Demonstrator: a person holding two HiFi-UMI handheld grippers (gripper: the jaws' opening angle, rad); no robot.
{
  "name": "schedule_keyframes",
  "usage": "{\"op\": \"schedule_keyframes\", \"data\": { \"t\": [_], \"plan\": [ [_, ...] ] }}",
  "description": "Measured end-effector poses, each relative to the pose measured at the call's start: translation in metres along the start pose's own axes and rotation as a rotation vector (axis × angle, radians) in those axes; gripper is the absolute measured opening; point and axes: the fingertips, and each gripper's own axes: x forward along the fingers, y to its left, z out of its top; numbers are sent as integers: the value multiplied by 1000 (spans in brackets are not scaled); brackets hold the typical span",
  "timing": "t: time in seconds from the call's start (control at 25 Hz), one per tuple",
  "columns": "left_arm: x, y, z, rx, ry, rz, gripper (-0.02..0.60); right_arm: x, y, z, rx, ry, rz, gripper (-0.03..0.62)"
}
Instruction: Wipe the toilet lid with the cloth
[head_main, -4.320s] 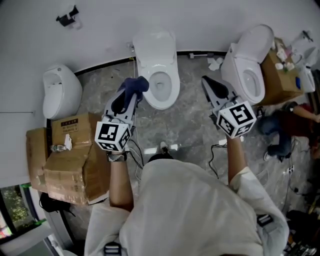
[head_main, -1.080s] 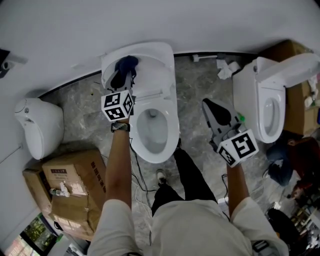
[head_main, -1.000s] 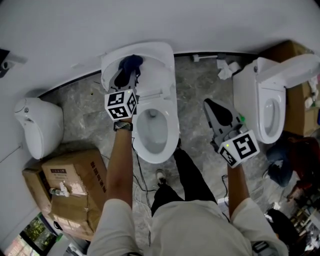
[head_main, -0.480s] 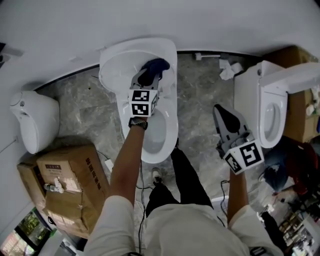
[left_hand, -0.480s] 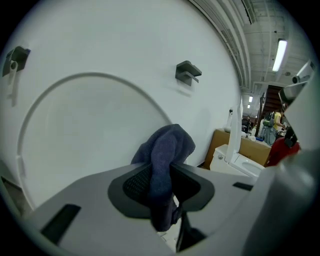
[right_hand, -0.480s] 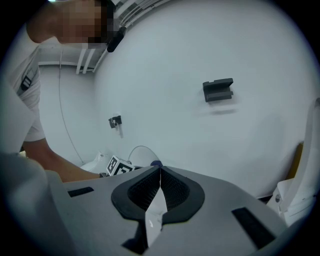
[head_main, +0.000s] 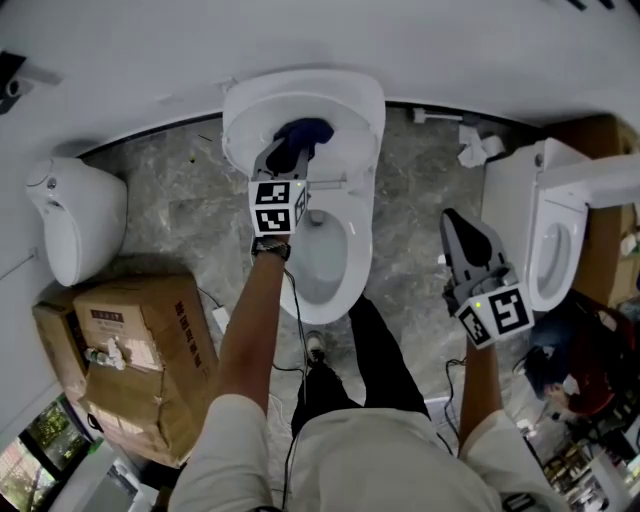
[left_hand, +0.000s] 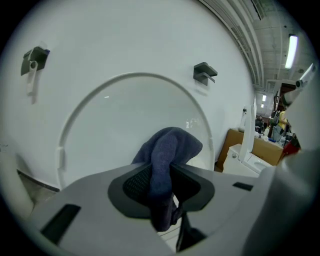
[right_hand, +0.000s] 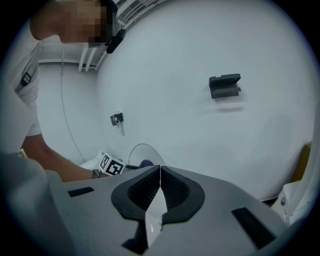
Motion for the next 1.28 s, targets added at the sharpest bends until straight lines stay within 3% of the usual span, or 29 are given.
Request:
{"op": "schedule_keyframes", "data": {
  "t": [0.36, 0.72, 1.04, 1.28],
  "plan": [
    [-29, 69, -20, -35, -3, 120, 101, 17, 16, -5, -6, 14, 32, 29],
    [-46, 124, -65, -138, 8, 249, 102, 16, 12, -16, -12, 46, 22, 29],
    [-3, 88, -118, -195, 71, 206, 103, 20, -3, -44, 25, 74, -5, 29],
    [30, 41, -120, -233, 53, 172, 103, 17, -10, -64, 46, 104, -6, 29]
  ]
}}
